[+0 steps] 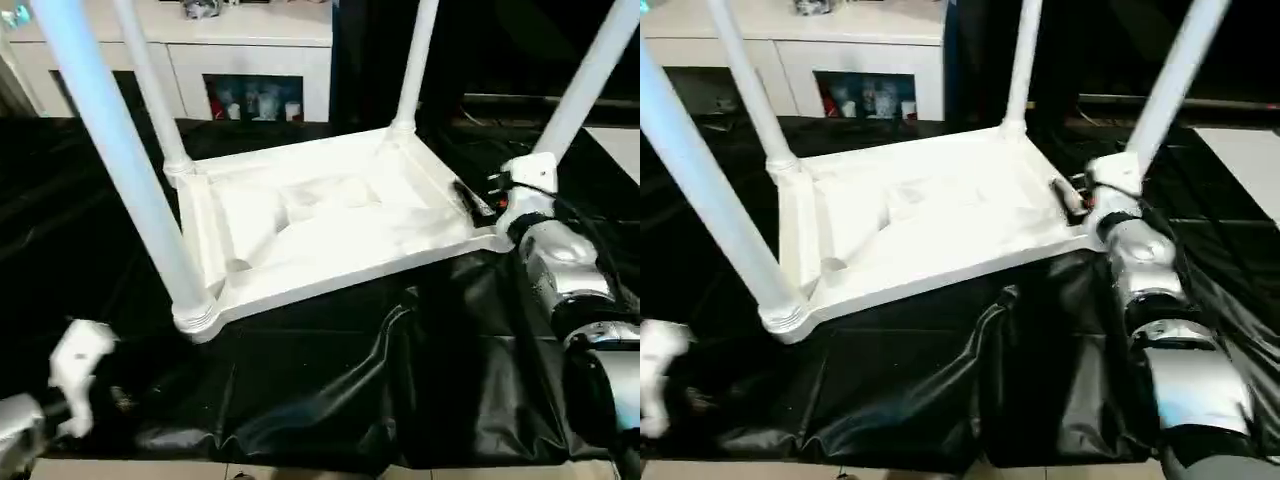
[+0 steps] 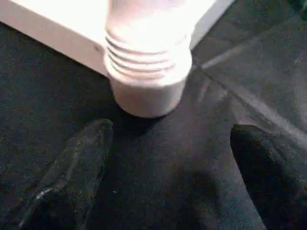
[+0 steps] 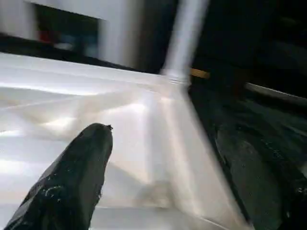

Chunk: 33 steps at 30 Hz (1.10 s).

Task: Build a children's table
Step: Rotate table base

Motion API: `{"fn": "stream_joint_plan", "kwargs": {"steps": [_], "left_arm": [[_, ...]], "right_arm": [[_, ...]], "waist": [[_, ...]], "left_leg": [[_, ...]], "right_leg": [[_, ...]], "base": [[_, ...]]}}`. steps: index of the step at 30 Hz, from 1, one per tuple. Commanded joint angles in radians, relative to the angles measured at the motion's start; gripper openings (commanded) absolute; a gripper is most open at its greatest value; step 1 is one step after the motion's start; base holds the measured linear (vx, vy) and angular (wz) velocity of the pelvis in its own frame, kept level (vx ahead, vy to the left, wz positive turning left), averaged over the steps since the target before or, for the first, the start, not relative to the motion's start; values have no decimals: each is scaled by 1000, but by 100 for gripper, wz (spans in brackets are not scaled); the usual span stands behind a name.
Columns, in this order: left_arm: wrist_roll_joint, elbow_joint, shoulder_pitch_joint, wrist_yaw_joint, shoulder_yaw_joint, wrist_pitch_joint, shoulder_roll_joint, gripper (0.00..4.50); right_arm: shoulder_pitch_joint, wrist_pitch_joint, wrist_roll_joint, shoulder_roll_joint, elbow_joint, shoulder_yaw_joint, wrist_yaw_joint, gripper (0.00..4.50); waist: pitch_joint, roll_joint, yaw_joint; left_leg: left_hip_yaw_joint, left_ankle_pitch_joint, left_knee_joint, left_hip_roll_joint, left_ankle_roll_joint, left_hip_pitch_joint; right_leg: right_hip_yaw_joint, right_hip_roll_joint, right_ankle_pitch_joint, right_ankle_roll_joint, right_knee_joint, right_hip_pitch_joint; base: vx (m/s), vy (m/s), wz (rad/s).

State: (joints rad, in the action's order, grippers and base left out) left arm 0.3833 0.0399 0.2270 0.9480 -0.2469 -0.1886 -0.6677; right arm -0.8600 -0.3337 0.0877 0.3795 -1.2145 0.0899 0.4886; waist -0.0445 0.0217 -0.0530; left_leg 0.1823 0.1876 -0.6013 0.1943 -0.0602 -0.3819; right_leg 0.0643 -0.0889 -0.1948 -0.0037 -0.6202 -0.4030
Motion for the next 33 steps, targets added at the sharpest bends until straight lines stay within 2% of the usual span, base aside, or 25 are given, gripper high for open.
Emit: {"fn": "stream_joint_plan", "kwargs": {"steps": [1,2,3,6,7,9,11,16,18,19,20,21,22,23,26,29,30,32,33], "left_arm": [[62,-10,-11,26,-65,-47,-29,440],[68,-10,-12,28,-71,-51,-31,440],[111,-13,-20,40,-105,-75,-43,440],[179,-23,-39,52,-158,-102,-54,440],[219,-25,-56,56,-185,-115,-58,440],[279,-37,-73,75,-212,-153,-67,440],[328,-65,-73,115,-221,-203,-85,440],[382,-96,-97,139,-213,-253,-91,440],[400,-102,-138,138,-202,-266,-85,440],[400,-102,-138,138,-202,-266,-85,440],[405,-101,-151,138,-196,-270,-83,440],[409,-101,-164,138,-190,-274,-80,440],[413,-104,-194,139,-169,-279,-73,440],[417,-108,-217,143,-149,-289,-71,440],[414,-113,-266,145,-108,-299,-58,440],[420,-132,-302,149,-69,-315,-38,440],[421,-154,-319,153,-35,-324,-21,440],[419,-170,-328,154,-12,-330,-10,440],[424,-186,-334,153,5,-337,3,440]], "right_arm": [[27,-9,13,-18,48,-26,81,381],[30,-8,13,-20,52,-28,88,381],[57,-9,12,-30,79,-44,129,381],[106,-11,4,-38,121,-65,175,381],[135,-13,-5,-38,140,-73,178,381],[169,-2,-21,-32,155,-74,151,381],[206,11,-26,-21,184,-68,133,381],[249,60,-38,8,218,-56,79,381],[280,100,-36,30,248,-42,50,381],[280,100,-36,30,248,-42,50,381],[286,106,-38,33,252,-41,43,381],[293,112,-40,36,256,-40,37,381],[303,117,-49,37,254,-45,26,381],[311,122,-61,34,256,-52,16,381],[314,138,-75,22,251,-62,-10,381],[307,157,-79,11,236,-67,-34,381],[304,162,-86,4,219,-75,-40,381],[310,169,-90,-1,222,-83,-40,381],[312,166,-89,-7,218,-85,-34,381]], "waist": [[55,8,-2],[55,9,-3],[54,11,-5],[53,10,-11],[52,6,-12],[53,4,-15],[51,5,-17],[48,3,-11],[47,0,-10],[49,3,-14],[48,1,-10],[48,-1,-10],[47,14,-9],[47,7,-6],[48,2,-4],[50,3,-4],[51,-1,-4],[52,2,-6],[53,-2,-6]], "left_leg": [[0,273,71,32,54,16],[-2,274,73,33,53,16],[-1,281,73,34,50,19],[0,291,73,33,39,23],[0,292,76,34,36,21],[0,291,76,33,28,23],[-2,297,79,33,16,22],[-1,311,79,30,7,22],[-1,302,80,29,5,23],[0,299,77,29,3,26],[-1,295,78,28,3,20],[-1,298,79,28,1,20],[-2,311,78,27,-3,23],[-2,316,79,26,-8,23],[-2,309,79,27,-10,23],[-2,287,77,28,-10,23],[-1,281,77,28,-9,23],[0,265,75,28,-6,22],[-1,251,75,28,-1,19]], "right_leg": [[-35,-35,-172,-264,62,38],[-35,-35,-174,-265,61,37],[-35,-34,-181,-264,63,35],[-38,-34,-190,-264,64,33],[-38,-34,-199,-261,65,34],[-39,-34,-207,-259,65,33],[-39,-35,-229,-249,65,35],[-41,-36,-280,-226,72,33],[-42,-34,-286,-215,76,35],[-43,-36,-277,-219,74,32],[-41,-35,-273,-220,73,37],[-41,-36,-289,-211,74,37],[-41,-36,-298,-211,74,32],[-41,-34,-301,-208,78,34],[-41,-34,-286,-213,75,35],[-41,-36,-264,-219,72,38],[-42,-36,-255,-221,71,38],[-42,-35,-227,-230,68,38],[-41,-36,-211,-234,66,41]], "base": [[0,0,0],[0,0,0],[0,0,0],[0,0,0],[0,0,0],[0,0,0],[0,0,0],[0,0,0],[0,0,0],[0,0,0],[0,0,0],[0,0,0],[0,0,0],[0,0,0],[0,0,0],[0,0,0],[0,0,0],[0,0,0],[0,0,0]]}}
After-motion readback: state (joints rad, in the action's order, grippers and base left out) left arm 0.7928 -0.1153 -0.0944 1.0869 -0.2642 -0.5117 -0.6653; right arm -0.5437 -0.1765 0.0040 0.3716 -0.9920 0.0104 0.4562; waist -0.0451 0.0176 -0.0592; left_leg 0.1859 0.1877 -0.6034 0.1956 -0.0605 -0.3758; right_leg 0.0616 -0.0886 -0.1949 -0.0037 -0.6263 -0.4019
